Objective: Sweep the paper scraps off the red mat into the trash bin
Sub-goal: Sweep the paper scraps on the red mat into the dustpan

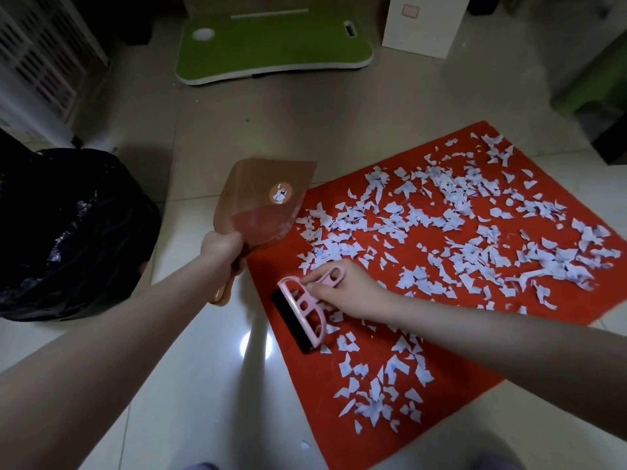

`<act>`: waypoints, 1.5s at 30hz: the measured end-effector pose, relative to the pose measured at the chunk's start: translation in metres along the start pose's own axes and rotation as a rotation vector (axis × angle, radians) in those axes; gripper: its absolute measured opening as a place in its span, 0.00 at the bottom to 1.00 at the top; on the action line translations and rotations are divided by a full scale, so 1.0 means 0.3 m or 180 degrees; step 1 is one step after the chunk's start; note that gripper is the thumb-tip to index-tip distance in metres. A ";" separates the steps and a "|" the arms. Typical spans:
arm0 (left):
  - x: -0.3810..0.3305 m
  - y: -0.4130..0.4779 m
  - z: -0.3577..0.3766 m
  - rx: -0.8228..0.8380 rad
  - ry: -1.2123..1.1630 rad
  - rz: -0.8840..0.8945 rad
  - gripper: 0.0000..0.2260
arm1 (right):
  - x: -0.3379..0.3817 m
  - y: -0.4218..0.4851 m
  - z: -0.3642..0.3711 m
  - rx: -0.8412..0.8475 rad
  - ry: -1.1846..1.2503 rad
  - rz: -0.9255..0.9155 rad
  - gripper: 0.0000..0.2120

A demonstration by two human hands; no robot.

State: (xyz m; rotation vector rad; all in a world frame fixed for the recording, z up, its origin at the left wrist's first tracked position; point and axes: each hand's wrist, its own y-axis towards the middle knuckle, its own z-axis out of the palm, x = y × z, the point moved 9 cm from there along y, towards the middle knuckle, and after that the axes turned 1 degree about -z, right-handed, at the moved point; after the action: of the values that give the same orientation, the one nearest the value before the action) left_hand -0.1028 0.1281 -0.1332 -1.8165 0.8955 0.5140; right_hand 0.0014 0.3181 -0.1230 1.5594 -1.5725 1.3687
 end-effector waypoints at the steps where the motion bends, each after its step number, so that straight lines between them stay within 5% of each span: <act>1: 0.000 -0.003 0.005 0.0014 0.0004 -0.0004 0.05 | -0.007 0.005 0.000 -0.0020 -0.0137 0.0020 0.08; 9: 0.000 0.004 0.015 0.0079 0.0067 0.0053 0.05 | 0.045 -0.081 -0.239 -0.1110 -0.0149 -0.0047 0.09; 14: 0.006 -0.001 0.039 0.0175 0.0071 0.0038 0.05 | 0.039 -0.108 -0.093 -0.0150 -0.0185 0.0019 0.08; 18: -0.002 -0.011 0.067 0.0234 0.0076 0.0102 0.06 | 0.022 -0.127 -0.135 -0.0489 0.0002 0.0004 0.08; 23: 0.000 -0.024 0.084 0.0246 0.0113 0.0108 0.05 | -0.025 -0.174 -0.026 0.0286 -0.0051 0.0099 0.07; 28: 0.010 -0.023 0.086 0.0236 0.0156 0.0090 0.04 | -0.059 -0.213 0.029 0.0499 -0.0381 0.0102 0.08; 36: 0.005 -0.030 0.100 0.0268 0.0120 0.0067 0.05 | -0.009 -0.212 -0.249 -0.0972 -0.0129 -0.0042 0.09; 45: 0.021 -0.024 0.140 0.0324 0.0188 0.0014 0.06 | -0.035 -0.267 -0.031 0.1138 -0.0215 0.0068 0.08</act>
State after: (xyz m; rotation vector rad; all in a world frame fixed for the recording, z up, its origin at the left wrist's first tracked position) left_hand -0.0910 0.1659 -0.1503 -1.7450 0.9492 0.4118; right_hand 0.0763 0.3452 -0.1064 1.8147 -1.4427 1.6970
